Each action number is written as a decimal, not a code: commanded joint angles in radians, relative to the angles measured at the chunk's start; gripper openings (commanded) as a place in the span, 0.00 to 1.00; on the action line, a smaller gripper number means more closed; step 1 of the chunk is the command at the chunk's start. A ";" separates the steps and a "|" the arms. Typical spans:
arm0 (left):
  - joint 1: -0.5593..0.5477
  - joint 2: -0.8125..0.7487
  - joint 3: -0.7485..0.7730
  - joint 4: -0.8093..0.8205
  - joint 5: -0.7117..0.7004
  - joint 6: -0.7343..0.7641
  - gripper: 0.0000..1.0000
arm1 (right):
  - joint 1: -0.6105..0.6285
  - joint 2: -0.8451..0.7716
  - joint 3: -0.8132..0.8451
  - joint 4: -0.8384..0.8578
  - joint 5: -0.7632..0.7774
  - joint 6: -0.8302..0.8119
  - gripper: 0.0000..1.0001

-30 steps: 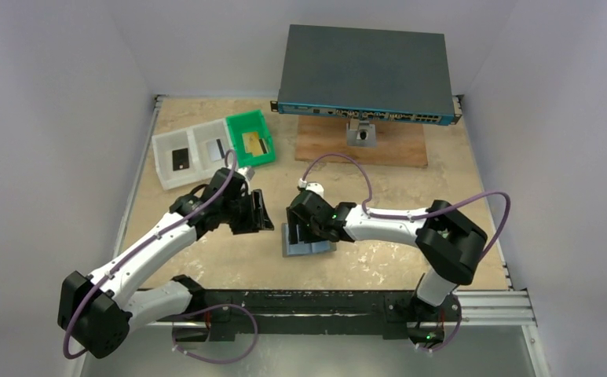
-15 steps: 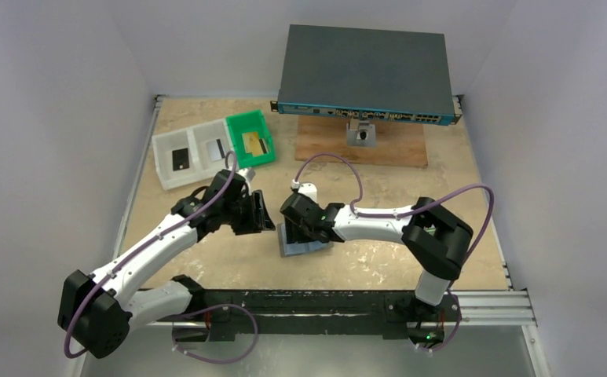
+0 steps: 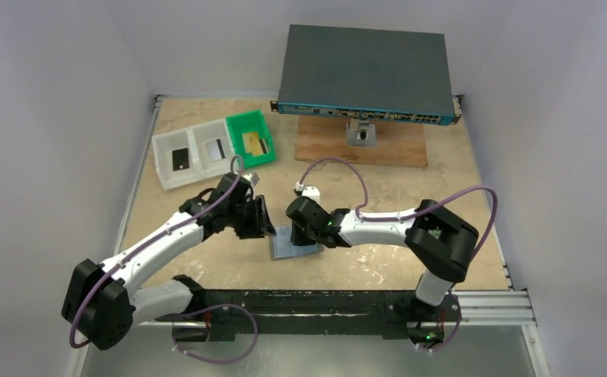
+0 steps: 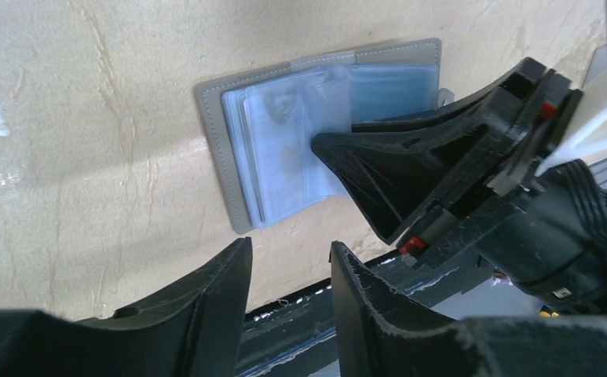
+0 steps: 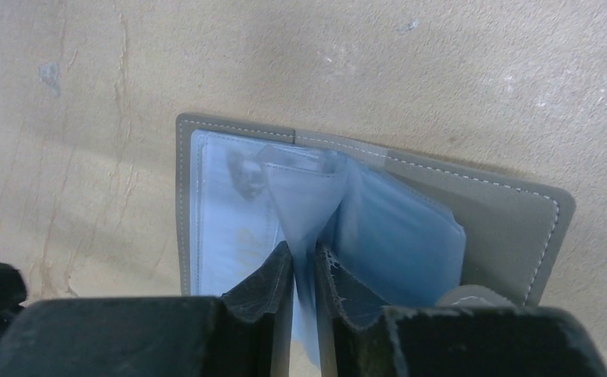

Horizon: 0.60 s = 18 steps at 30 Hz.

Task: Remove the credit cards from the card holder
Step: Remove the credit card from the card holder.

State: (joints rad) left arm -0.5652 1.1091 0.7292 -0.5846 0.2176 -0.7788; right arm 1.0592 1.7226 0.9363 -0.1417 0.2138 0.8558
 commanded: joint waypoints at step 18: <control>-0.068 0.330 0.024 0.196 0.016 -0.031 0.01 | -0.044 -0.111 -0.204 0.227 -0.186 -0.036 0.00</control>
State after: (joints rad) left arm -0.6144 1.4010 0.7216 -0.4393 0.2497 -0.8112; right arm 1.0195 1.6421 0.7609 0.0734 0.0601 0.8482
